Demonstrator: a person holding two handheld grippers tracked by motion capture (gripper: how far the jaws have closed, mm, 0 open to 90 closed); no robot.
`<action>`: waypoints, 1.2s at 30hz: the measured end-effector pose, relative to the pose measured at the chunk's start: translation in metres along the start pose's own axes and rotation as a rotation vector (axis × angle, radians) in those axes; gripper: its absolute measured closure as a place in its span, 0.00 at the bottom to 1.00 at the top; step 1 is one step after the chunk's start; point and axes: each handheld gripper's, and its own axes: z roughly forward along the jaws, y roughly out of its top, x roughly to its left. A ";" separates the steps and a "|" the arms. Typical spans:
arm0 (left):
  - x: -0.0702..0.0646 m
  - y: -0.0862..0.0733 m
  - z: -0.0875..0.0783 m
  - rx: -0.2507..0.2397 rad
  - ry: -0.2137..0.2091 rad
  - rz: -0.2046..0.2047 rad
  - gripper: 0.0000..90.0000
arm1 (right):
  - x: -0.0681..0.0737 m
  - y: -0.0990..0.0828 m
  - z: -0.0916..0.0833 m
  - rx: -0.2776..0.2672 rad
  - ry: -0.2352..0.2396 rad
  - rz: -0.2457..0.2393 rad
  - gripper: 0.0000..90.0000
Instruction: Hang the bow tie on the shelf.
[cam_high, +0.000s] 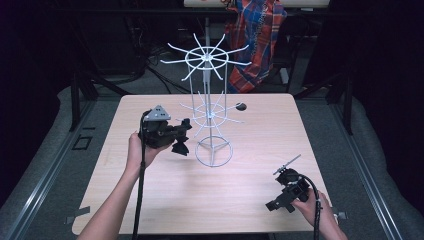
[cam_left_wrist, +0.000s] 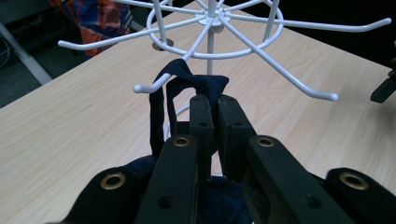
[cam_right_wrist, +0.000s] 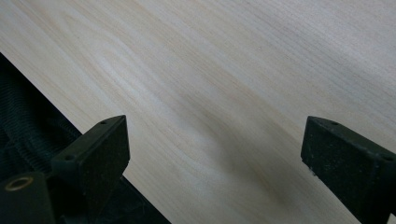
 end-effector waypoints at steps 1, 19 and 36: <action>0.000 0.000 0.001 0.000 -0.005 -0.003 0.96 | 0.000 0.000 0.000 0.003 -0.002 0.001 0.08; -0.007 0.000 0.015 0.029 -0.014 0.018 0.96 | 0.000 0.000 0.000 0.006 -0.007 -0.007 0.08; -0.003 -0.007 0.022 0.036 0.030 -0.024 0.91 | 0.000 0.000 0.000 0.003 -0.002 -0.005 0.08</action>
